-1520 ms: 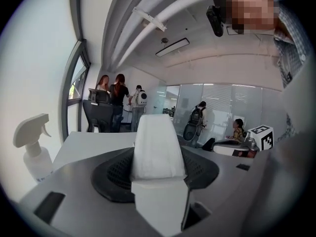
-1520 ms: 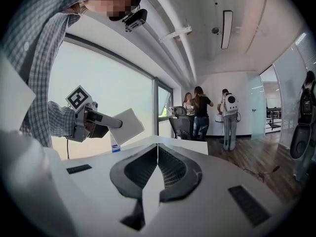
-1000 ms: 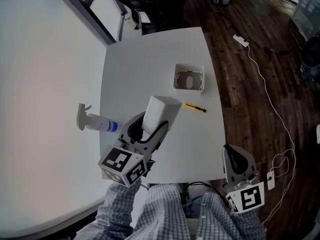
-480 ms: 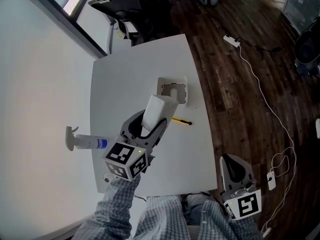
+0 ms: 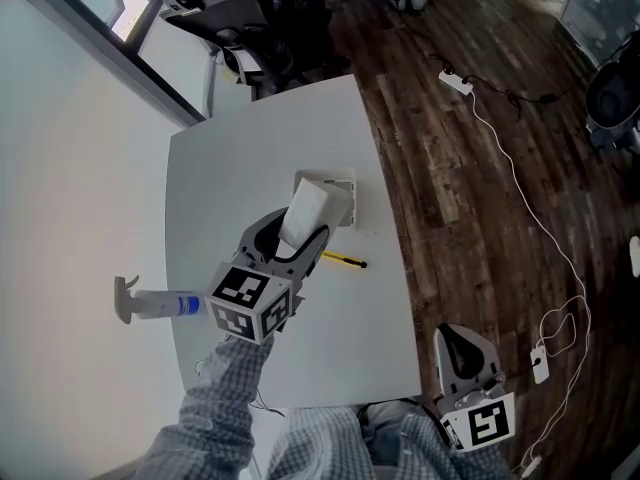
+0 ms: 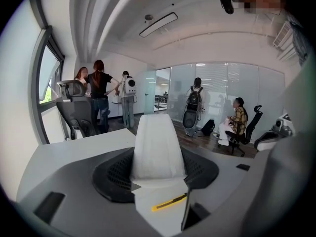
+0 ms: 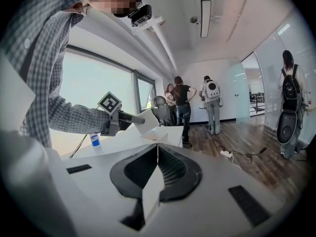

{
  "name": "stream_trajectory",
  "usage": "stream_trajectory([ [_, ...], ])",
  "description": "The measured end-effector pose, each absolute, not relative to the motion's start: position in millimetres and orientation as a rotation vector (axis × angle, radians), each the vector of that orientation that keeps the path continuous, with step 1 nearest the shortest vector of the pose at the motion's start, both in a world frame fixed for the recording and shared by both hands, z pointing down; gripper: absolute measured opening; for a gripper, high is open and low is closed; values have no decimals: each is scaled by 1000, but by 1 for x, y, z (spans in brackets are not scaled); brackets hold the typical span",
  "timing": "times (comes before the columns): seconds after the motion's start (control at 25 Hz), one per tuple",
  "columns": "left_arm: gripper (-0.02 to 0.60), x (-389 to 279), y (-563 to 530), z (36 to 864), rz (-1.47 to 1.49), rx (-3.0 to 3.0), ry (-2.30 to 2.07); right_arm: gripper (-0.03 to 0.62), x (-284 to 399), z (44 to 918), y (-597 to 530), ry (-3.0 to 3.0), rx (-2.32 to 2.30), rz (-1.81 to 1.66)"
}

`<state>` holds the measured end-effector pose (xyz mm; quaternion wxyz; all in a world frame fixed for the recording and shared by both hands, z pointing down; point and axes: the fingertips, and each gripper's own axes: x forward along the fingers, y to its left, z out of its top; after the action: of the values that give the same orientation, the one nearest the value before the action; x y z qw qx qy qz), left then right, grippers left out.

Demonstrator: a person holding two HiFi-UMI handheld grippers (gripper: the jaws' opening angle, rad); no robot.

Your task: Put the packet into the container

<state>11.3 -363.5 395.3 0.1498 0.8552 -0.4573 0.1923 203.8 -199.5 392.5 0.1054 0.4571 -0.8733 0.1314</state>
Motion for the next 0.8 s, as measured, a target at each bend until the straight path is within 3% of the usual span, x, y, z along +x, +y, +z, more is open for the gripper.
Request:
stream_trajectory([
  [0.8,261,12,-417,463,774,2348,-1325,15,214,408,-208,-2562,1349,473],
])
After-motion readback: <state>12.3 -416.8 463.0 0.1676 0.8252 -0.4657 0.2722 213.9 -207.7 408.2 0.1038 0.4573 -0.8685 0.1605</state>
